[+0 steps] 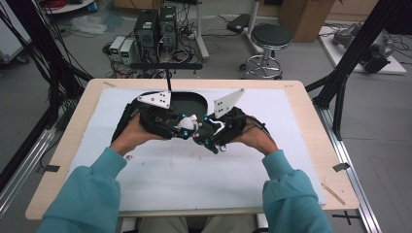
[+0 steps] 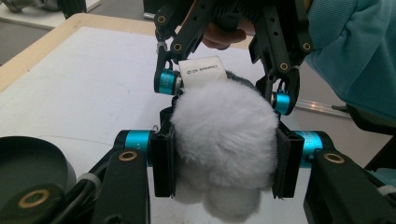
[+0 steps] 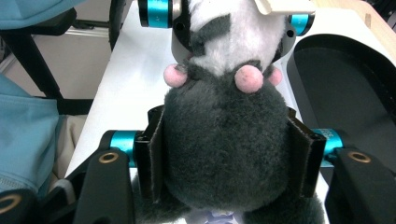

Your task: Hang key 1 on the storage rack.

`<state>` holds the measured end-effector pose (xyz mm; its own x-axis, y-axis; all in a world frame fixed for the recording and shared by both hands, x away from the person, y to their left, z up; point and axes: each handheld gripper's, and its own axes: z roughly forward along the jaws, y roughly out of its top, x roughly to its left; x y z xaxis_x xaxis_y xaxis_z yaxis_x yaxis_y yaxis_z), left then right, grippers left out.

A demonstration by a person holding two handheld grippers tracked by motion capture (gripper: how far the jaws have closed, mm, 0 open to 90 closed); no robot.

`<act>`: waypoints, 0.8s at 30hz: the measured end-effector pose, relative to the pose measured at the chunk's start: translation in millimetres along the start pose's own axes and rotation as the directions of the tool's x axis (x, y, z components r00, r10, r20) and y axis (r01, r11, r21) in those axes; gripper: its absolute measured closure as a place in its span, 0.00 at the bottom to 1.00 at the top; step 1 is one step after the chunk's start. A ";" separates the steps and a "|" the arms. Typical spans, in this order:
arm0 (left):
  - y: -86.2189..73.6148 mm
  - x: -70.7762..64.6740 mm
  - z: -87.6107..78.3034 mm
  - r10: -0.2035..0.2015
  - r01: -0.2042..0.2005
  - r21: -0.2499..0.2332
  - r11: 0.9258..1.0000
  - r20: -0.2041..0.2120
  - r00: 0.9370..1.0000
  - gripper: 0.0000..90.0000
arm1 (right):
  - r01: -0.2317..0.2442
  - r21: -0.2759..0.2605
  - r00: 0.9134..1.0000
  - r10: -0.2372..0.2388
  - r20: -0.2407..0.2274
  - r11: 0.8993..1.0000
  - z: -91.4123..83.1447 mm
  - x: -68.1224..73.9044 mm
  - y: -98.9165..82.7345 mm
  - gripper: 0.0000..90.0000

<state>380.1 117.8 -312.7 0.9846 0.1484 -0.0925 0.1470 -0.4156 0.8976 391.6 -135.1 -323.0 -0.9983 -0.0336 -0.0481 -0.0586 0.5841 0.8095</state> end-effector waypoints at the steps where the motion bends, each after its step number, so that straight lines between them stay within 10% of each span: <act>1: 0.1 -0.4 -0.2 -0.006 0.006 -0.004 1.000 0.001 1.000 0.60 | 0.000 -0.005 1.000 0.000 -0.007 1.000 0.0 -0.6 -0.1 0.43; 3: 0.6 -1.1 -0.5 -0.008 0.008 -0.004 1.000 -0.007 1.000 0.60 | -0.009 -0.008 1.000 0.009 -0.002 1.000 0.8 0.1 -0.2 0.33; 5: 1.0 -1.2 -0.5 -0.002 0.002 -0.001 1.000 -0.012 1.000 0.60 | -0.016 -0.010 0.999 0.016 0.045 1.000 4.2 2.1 -0.4 0.02; 24: 0.9 -0.1 -33.5 0.000 -0.006 -0.041 0.999 -0.137 0.991 0.60 | -0.097 -0.108 0.980 0.114 0.165 0.989 -20.0 4.1 -10.4 0.01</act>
<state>377.0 147.5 -297.4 0.9623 0.2701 -0.0323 0.1371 -0.3791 0.9151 388.0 -157.6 -319.9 -0.9846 0.1671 -0.0511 0.0388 0.4938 0.8687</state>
